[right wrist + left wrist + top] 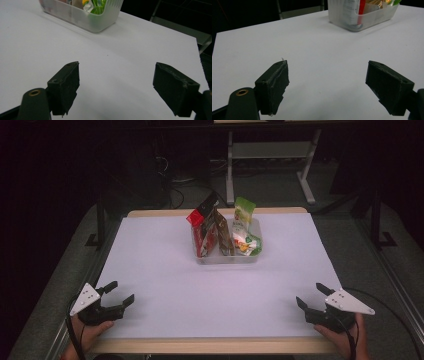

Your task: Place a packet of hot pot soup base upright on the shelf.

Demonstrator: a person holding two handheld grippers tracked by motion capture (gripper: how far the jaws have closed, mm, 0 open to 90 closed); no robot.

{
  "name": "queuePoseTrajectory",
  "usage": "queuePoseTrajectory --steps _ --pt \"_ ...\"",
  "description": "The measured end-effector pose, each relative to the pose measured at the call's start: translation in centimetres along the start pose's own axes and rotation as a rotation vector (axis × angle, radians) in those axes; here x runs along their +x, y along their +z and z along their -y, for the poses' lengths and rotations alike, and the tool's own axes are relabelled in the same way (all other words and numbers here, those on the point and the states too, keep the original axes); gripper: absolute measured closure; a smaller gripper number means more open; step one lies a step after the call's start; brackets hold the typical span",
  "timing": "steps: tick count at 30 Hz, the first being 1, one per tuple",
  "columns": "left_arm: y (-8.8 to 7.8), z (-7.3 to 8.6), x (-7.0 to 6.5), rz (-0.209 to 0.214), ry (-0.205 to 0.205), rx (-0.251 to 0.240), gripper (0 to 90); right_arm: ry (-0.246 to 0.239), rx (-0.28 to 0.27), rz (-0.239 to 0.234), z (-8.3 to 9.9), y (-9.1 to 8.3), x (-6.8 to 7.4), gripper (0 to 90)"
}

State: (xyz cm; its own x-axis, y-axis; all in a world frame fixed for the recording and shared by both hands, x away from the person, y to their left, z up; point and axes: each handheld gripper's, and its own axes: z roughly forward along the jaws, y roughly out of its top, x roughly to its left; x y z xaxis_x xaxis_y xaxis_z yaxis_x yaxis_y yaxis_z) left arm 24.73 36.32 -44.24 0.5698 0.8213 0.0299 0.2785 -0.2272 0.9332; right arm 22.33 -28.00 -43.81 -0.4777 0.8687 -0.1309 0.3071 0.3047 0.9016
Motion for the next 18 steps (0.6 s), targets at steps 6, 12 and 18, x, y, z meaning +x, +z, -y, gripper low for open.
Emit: queuePoseTrajectory --steps 6,12,18 --pt "0.30 0.00 -0.14 -0.001 0.007 0.010 17.7 -0.009 0.007 -0.009 0.10 0.17 0.20 20.6" --pt "0.42 -0.10 -0.36 -0.006 0.028 0.019 17.7 -0.006 0.012 -0.014 0.22 0.32 0.16 20.6" --pt "0.42 -0.23 -0.30 -0.018 0.026 0.017 17.7 -0.009 0.016 -0.022 0.21 0.41 0.29 20.8"
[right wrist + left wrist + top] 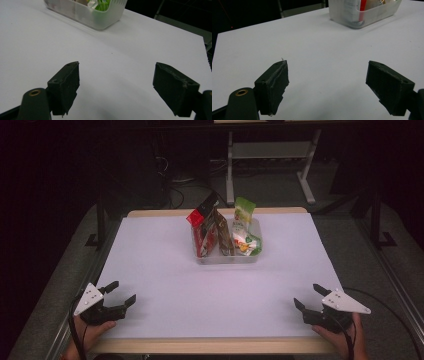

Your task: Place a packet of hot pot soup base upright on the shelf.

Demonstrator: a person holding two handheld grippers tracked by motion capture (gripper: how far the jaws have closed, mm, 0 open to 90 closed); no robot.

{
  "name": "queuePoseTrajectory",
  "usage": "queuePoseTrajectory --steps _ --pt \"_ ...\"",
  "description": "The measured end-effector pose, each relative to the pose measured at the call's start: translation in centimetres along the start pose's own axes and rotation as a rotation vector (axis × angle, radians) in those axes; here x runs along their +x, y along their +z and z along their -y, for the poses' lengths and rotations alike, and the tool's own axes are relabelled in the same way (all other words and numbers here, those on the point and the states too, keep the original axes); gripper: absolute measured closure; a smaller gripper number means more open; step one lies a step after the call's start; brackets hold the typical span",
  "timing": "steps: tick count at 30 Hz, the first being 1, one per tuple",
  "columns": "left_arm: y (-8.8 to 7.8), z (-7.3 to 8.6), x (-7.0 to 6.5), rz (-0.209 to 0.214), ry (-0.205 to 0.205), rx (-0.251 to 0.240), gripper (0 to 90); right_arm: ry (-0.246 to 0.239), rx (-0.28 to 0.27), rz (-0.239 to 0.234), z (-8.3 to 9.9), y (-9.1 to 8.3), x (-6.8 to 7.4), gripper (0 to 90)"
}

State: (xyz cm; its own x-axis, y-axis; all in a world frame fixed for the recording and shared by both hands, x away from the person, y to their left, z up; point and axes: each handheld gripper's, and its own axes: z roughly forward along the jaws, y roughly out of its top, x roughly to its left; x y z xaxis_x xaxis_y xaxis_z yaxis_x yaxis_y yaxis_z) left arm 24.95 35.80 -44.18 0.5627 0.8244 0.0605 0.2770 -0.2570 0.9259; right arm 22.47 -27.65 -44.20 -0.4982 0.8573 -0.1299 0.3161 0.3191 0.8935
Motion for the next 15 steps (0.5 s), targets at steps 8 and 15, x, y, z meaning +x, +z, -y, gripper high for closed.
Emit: queuePoseTrajectory --steps 8,15 --pt "0.19 -0.11 -0.26 0.002 0.013 0.009 17.7 0.002 0.006 -0.005 0.11 0.03 0.05 20.8" --pt "0.22 -0.51 -0.26 0.000 0.021 0.004 17.9 0.010 0.004 -0.026 0.13 -0.02 0.20 20.8"
